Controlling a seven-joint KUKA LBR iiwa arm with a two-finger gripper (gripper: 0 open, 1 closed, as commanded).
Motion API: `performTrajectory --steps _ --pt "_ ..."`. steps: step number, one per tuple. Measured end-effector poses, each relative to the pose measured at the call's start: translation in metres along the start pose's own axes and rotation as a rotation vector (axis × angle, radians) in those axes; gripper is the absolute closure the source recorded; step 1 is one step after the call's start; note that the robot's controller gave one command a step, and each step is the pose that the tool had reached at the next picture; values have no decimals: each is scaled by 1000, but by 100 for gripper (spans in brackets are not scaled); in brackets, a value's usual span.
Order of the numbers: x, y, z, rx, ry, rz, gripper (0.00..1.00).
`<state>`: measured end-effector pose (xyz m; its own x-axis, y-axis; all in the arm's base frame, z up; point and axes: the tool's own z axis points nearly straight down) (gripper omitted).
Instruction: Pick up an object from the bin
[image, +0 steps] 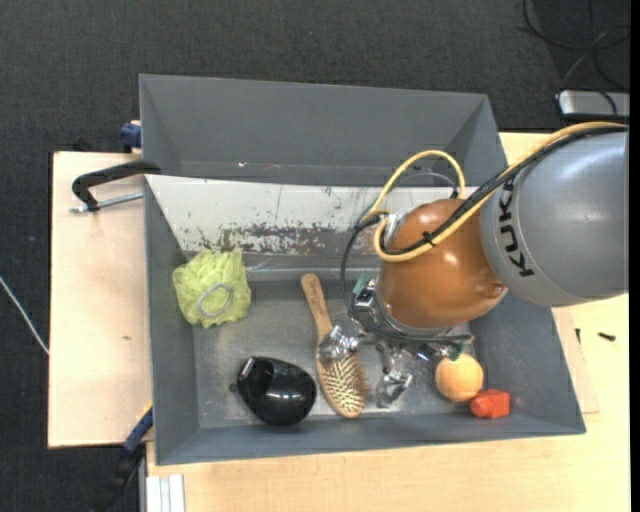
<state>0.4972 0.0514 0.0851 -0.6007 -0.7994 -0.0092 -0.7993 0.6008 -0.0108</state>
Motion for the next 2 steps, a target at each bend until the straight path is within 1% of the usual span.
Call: performTrajectory --steps 1,2 --pt "-6 -1 4 15 -21 -126 100" --pt "-6 -1 4 15 -21 -126 100"
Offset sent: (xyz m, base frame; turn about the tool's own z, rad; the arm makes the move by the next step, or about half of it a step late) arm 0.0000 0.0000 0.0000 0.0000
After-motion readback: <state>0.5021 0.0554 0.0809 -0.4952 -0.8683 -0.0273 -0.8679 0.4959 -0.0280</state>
